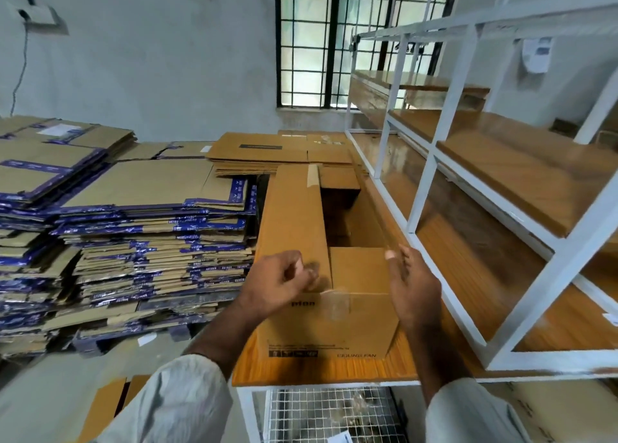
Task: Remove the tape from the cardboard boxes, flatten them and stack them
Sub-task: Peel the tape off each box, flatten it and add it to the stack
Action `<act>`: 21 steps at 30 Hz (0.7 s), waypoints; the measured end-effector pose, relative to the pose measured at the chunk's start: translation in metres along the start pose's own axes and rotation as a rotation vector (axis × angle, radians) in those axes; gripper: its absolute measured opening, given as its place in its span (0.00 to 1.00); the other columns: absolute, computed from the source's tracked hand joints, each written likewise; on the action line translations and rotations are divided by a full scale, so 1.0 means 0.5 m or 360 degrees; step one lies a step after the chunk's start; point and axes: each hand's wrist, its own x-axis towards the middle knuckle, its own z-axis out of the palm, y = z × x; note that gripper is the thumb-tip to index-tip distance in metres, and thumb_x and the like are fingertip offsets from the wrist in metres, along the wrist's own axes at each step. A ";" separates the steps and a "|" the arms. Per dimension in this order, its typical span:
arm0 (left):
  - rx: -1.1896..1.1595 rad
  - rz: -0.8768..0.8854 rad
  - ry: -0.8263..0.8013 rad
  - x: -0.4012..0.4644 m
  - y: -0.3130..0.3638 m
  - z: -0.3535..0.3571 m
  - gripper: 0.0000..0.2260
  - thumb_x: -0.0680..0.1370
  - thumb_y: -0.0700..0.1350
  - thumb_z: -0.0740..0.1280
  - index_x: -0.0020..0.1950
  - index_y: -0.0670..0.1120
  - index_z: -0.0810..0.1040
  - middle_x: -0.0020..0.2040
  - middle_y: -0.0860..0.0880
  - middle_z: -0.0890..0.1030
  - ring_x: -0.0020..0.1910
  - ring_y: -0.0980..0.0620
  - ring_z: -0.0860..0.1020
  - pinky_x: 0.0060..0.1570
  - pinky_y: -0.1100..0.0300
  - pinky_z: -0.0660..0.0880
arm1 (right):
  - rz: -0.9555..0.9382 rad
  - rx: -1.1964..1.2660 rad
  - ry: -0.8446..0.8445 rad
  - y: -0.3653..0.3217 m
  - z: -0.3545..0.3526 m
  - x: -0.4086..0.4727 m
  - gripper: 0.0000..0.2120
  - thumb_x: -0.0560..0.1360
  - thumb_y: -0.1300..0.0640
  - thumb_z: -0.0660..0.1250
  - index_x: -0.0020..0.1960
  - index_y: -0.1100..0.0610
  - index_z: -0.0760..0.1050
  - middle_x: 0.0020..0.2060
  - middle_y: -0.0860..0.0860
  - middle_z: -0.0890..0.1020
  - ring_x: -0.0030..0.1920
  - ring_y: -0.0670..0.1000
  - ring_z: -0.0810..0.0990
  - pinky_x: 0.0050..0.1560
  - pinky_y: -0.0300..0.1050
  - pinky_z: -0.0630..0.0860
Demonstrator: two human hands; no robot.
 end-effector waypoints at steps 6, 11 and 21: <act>-0.0040 -0.0030 0.0035 0.041 -0.025 0.030 0.06 0.79 0.51 0.70 0.45 0.51 0.77 0.43 0.52 0.82 0.43 0.53 0.82 0.44 0.44 0.82 | 0.1008 0.0663 0.0044 0.047 -0.021 0.023 0.11 0.84 0.46 0.63 0.59 0.52 0.72 0.46 0.50 0.78 0.45 0.47 0.79 0.52 0.50 0.77; 0.0031 0.0198 -0.0142 0.041 -0.037 0.023 0.14 0.79 0.66 0.58 0.58 0.62 0.75 0.55 0.61 0.78 0.54 0.59 0.75 0.50 0.53 0.75 | 0.0988 0.0827 -0.0094 0.130 -0.003 0.001 0.15 0.84 0.45 0.54 0.67 0.51 0.65 0.47 0.62 0.79 0.49 0.66 0.81 0.52 0.71 0.78; 0.0814 -0.0008 -0.0581 0.042 0.024 0.039 0.30 0.78 0.71 0.39 0.76 0.69 0.63 0.83 0.55 0.49 0.81 0.47 0.44 0.75 0.32 0.43 | 0.0013 0.0098 0.0417 -0.066 -0.011 -0.059 0.14 0.81 0.48 0.68 0.39 0.51 0.71 0.30 0.47 0.74 0.31 0.48 0.74 0.34 0.40 0.68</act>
